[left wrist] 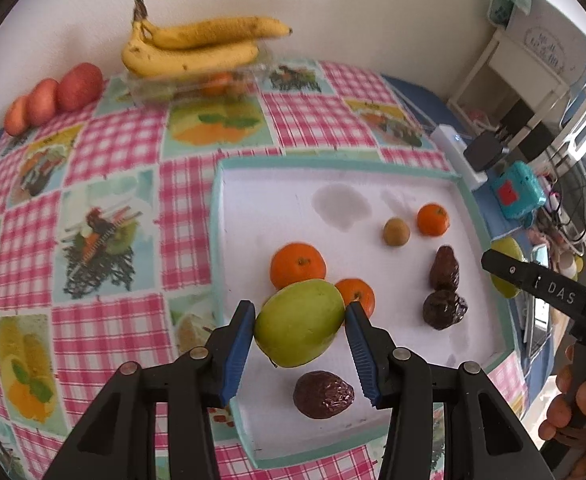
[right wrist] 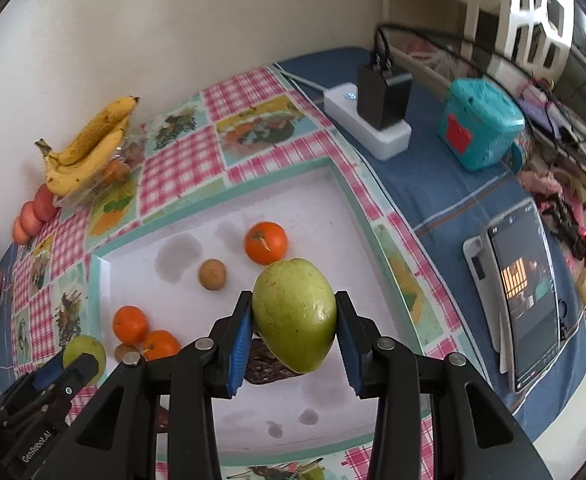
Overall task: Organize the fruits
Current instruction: 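Lift and carry both green pears over the white tray with both tools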
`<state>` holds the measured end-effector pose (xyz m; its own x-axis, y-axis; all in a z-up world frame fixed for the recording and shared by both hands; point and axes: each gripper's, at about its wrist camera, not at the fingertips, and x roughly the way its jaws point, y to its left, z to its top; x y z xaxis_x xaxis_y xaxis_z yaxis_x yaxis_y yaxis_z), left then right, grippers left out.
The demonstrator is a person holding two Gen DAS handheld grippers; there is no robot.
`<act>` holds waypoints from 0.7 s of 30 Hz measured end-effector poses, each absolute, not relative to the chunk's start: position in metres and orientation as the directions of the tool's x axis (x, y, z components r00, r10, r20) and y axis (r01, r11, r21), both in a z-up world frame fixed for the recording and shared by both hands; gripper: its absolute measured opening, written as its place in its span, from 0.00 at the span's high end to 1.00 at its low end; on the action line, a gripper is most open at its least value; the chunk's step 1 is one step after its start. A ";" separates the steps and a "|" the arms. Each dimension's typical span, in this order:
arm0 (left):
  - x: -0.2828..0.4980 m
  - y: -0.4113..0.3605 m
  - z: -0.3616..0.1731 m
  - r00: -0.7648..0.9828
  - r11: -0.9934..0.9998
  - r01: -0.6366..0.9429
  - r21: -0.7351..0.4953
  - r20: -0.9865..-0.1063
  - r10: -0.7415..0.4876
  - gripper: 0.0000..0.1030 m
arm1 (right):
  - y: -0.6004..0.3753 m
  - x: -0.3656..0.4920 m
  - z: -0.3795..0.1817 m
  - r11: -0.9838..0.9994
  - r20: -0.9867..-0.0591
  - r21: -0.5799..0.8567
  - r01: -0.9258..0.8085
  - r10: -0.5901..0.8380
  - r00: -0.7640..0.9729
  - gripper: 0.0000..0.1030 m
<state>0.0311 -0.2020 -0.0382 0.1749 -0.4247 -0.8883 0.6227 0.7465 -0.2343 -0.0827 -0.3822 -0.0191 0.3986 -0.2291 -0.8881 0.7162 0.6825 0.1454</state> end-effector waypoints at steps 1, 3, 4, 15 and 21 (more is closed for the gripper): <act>0.030 -0.204 -0.042 0.169 0.747 0.625 -0.229 -0.894 -0.416 0.52 | -0.384 -0.083 -0.023 0.678 -0.892 0.147 0.720 -0.224 0.392 0.60; 0.028 -0.207 -0.048 0.157 0.748 0.627 -0.220 -0.904 -0.398 0.52 | -0.389 -0.085 -0.030 0.668 -0.900 0.145 0.730 -0.217 0.378 0.60; 0.028 -0.207 -0.049 0.154 0.747 0.627 -0.220 -0.905 -0.396 0.52 | -0.391 -0.085 -0.035 0.664 -0.907 0.134 0.736 -0.217 0.361 0.60; 0.021 -0.215 -0.055 0.126 0.735 0.644 -0.211 -0.919 -0.374 0.52 | -0.403 -0.088 -0.067 0.638 -0.935 0.123 0.760 -0.181 0.303 0.60; 0.019 -0.221 -0.062 0.124 0.732 0.654 -0.191 -0.927 -0.353 0.53 | -0.402 -0.088 -0.073 0.639 -0.940 0.125 0.759 -0.169 0.296 0.60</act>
<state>0.0189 -0.2210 -0.0624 0.1245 -0.3532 -0.9272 0.6544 0.7316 -0.1908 -0.0881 -0.4025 -0.0725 0.2965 -0.1689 -0.9400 0.7594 0.6385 0.1248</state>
